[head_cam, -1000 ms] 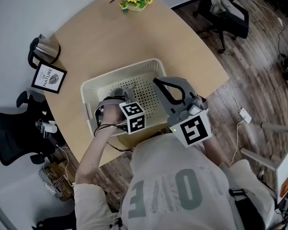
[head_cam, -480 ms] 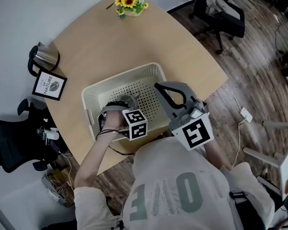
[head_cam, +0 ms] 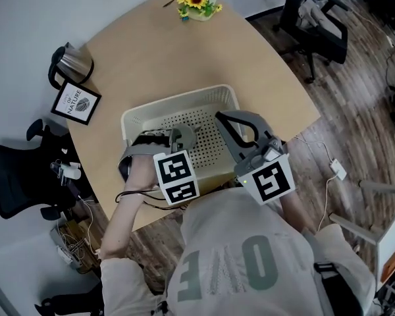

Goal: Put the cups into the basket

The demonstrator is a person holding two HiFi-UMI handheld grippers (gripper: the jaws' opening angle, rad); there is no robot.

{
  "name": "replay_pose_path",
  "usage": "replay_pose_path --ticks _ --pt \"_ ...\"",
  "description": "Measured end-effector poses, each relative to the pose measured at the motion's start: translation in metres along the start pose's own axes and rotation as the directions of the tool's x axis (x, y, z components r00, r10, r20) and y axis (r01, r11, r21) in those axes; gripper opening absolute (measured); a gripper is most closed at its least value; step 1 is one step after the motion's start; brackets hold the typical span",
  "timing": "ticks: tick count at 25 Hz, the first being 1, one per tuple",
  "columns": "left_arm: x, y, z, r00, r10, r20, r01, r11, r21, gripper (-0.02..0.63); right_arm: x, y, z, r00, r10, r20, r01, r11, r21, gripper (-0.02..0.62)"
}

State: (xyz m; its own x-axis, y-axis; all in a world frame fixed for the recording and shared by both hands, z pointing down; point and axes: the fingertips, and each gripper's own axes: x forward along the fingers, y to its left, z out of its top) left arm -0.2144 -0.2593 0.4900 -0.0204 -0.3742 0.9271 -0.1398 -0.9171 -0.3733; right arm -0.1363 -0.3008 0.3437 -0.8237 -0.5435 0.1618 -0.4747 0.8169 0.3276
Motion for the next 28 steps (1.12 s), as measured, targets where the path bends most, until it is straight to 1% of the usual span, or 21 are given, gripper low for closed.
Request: replay_pose_path --ticks 3,6,8,9,10,11,12,14,15,16,17,18,19,20,21,22,23,24,25,26,28 --pt "-0.036 0.027 -0.001 0.991 0.119 0.059 -0.113 0.99 -0.084 0.101 0.006 0.004 0.005 1.0 0.017 0.011 -0.017 1.0 -0.012 -0.003" --pt "-0.068 0.044 0.0 0.965 0.225 0.134 -0.193 0.958 -0.213 0.101 0.012 0.007 0.01 0.999 0.03 0.016 -0.029 0.999 -0.023 -0.003" --pt "-0.088 0.051 0.003 0.934 0.298 0.197 -0.222 0.916 -0.333 0.101 0.014 0.008 0.014 0.999 0.034 0.022 -0.034 0.999 -0.028 -0.003" --pt "-0.097 0.055 0.005 0.912 0.343 0.227 -0.235 0.888 -0.395 0.101 0.015 0.009 0.016 0.999 0.036 0.026 -0.035 0.999 -0.031 -0.003" --pt "-0.106 0.059 0.006 0.881 0.398 0.256 -0.251 0.851 -0.461 0.101 0.015 0.009 0.018 0.999 0.037 0.029 -0.036 0.999 -0.034 -0.003" --pt "-0.116 0.064 0.008 0.836 0.469 0.285 -0.27 0.804 -0.531 0.096 0.016 0.009 0.019 0.999 0.037 0.032 -0.036 0.999 -0.037 -0.003" --pt "-0.128 0.07 0.008 0.774 0.554 0.308 -0.289 0.741 -0.606 0.068 0.016 0.008 0.021 0.999 0.035 0.036 -0.034 0.999 -0.037 -0.003" --pt "-0.152 0.082 0.003 0.622 0.716 0.317 -0.315 0.599 -0.736 0.032 0.015 0.007 0.027 0.998 0.02 0.06 -0.019 1.0 -0.015 -0.003" --pt "-0.163 0.085 0.0 0.559 0.769 0.308 -0.323 0.545 -0.774 0.008 0.015 0.005 0.031 0.996 0.003 0.084 -0.004 1.0 0.012 -0.003" --pt "-0.173 0.086 -0.004 0.516 0.803 0.298 -0.33 0.507 -0.796 0.008 0.014 0.003 0.035 0.994 -0.018 0.112 0.013 0.999 0.044 -0.003" --pt "-0.179 0.084 -0.008 0.485 0.827 0.284 -0.329 0.473 -0.817 0.008 0.013 0.001 0.039 0.99 -0.037 0.134 0.028 0.997 0.07 -0.003" --pt "-0.183 0.081 -0.012 0.458 0.848 0.266 -0.314 0.434 -0.844 0.008 0.011 0.0 0.042 0.987 -0.05 0.15 0.038 0.996 0.085 -0.003" --pt "-0.185 0.078 -0.016 0.423 0.871 0.248 -0.283 0.388 -0.877 0.008 0.009 -0.001 0.045 0.985 -0.055 0.161 0.041 0.995 0.091 -0.003" --pt "-0.188 0.074 -0.019 0.37 0.9 0.233 -0.235 0.333 -0.913 0.008 0.008 -0.001 0.046 0.984 -0.051 0.168 0.036 0.995 0.092 -0.003" --pt "-0.191 0.07 -0.024 0.296 0.93 0.216 -0.177 0.276 -0.945 0.008 0.007 0.0 0.047 0.984 -0.043 0.17 0.028 0.996 0.089 -0.003" --pt "-0.193 0.068 -0.028 0.222 0.955 0.195 -0.121 0.226 -0.967 0.008 0.007 0.002 0.048 0.985 -0.034 0.171 0.019 0.996 0.087 -0.003" --pt "-0.191 0.065 -0.034 0.173 0.97 0.17 -0.076 0.185 -0.98 0.008 0.008 0.004 0.048 0.985 -0.026 0.17 0.012 0.996 0.086 -0.003" --pt "-0.187 0.062 -0.038 0.158 0.977 0.145 -0.046 0.154 -0.987 0.008 0.009 0.007 0.048 0.985 -0.018 0.17 0.003 0.996 0.088 -0.003" --pt "-0.182 0.059 -0.042 0.166 0.978 0.127 -0.033 0.134 -0.99 0.008 0.01 0.01 0.048 0.986 -0.007 0.168 -0.008 0.996 0.09 -0.003" --pt "-0.178 0.056 -0.044 0.182 0.977 0.114 -0.034 0.122 -0.992 0.008 0.011 0.014 0.047 0.986 0.005 0.164 -0.021 0.996 0.091 -0.003" --pt "-0.173 0.051 -0.045 0.211 0.973 0.098 -0.057 0.112 -0.992 0.008 0.012 0.018 0.045 0.988 0.019 0.153 -0.034 0.995 0.096 -0.003"
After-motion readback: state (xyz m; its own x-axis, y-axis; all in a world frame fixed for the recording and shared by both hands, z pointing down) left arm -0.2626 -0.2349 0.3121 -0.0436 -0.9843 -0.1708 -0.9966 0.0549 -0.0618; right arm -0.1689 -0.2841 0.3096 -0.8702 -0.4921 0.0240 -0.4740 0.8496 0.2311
